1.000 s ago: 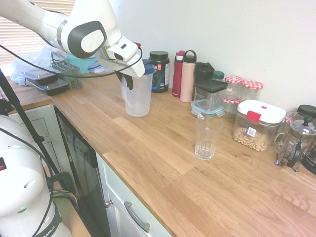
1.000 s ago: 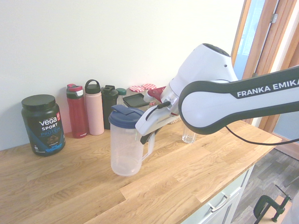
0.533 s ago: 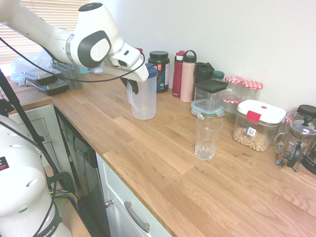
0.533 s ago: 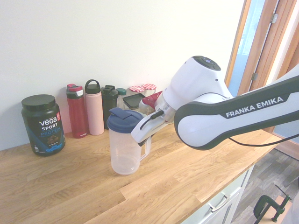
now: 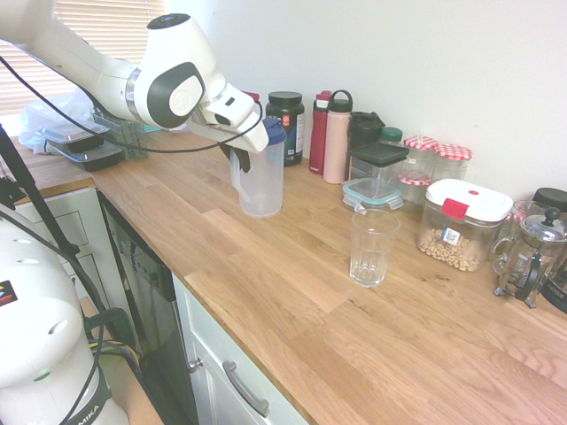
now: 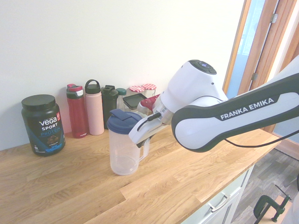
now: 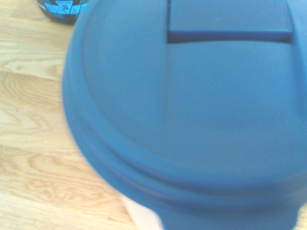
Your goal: Pour me some water
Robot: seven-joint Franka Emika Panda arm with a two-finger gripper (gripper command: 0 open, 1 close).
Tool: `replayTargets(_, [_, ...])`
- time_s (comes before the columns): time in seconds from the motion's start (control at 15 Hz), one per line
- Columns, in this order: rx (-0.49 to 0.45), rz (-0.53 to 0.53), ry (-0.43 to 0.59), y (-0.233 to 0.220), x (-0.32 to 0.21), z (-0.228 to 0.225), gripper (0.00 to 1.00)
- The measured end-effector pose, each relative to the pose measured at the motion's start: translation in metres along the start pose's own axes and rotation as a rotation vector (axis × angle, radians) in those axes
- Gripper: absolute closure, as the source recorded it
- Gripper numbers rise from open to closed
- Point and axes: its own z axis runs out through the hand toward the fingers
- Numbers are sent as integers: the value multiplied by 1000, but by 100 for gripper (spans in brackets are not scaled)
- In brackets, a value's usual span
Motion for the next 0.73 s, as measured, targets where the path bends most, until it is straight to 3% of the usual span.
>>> replayTargets(0.4, [-31, -1, -29, 1, -4, -7, 0])
replayTargets(0.73, [-78, 84, -94, 39, 13, -102, 0])
